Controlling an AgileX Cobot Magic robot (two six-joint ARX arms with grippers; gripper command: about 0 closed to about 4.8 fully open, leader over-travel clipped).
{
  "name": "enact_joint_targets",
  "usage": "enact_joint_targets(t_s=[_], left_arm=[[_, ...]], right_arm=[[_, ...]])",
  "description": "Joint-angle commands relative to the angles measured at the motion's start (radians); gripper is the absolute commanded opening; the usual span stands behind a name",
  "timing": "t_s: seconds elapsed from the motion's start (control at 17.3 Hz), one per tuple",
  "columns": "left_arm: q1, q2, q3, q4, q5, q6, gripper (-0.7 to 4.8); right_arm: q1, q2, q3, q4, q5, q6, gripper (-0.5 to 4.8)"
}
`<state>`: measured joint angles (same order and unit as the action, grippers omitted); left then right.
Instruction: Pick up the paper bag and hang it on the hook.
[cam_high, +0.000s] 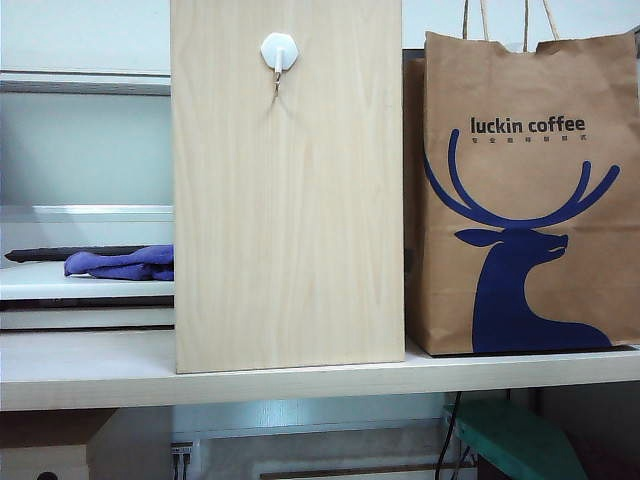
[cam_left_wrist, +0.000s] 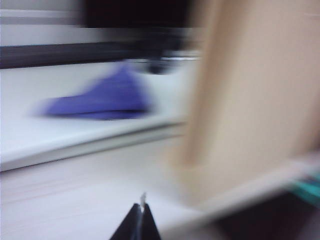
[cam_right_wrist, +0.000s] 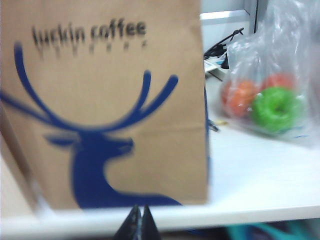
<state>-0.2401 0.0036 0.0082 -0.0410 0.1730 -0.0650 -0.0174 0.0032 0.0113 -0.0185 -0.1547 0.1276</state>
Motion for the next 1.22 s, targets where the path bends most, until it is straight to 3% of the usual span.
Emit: enact_joint_targets(t_s=[0.06, 0.17, 0.35, 0.46, 0.69, 0.87, 0.93, 0.98, 1.22], left_arm=[[-0.206, 0.0, 0.001, 0.013, 0.007, 0.002, -0.06], [-0.365, 0.0, 0.001, 0.012, 0.008, 0.002, -0.06], [-0.461, 0.0, 0.001, 0.012, 0.008, 0.002, -0.06], [-0.465, 0.0, 0.001, 0.012, 0.007, 0.002, -0.06], [-0.464, 0.0, 0.001, 0.013, 0.007, 0.002, -0.06], [-0.464, 0.0, 0.001, 0.013, 0.007, 0.002, -0.06], [-0.464, 0.0, 0.001, 0.013, 0.007, 0.002, -0.06], [-0.464, 0.0, 0.001, 0.012, 0.007, 0.002, -0.06], [-0.464, 0.0, 0.001, 0.013, 0.007, 0.002, -0.05]], right_arm=[[0.001, 0.0, -0.007, 0.102, -0.01, 0.211, -0.01], [0.002, 0.0, -0.007, 0.159, -0.084, 0.275, 0.0], [0.002, 0.0, -0.006, 0.236, -0.185, 0.395, -0.01], [0.002, 0.0, 0.0, 0.376, -0.221, 0.433, -0.01], [0.002, 0.095, 0.133, 0.372, -0.085, 0.394, -0.01], [0.003, 0.355, 0.303, 0.398, -0.205, 0.293, 0.0], [0.01, 0.501, 0.4, 0.398, -0.271, 0.256, 0.98], [0.035, 0.637, 0.498, 0.398, -0.294, 0.252, 2.33], [0.167, 0.962, 0.725, 0.428, -0.291, 0.106, 2.35]])
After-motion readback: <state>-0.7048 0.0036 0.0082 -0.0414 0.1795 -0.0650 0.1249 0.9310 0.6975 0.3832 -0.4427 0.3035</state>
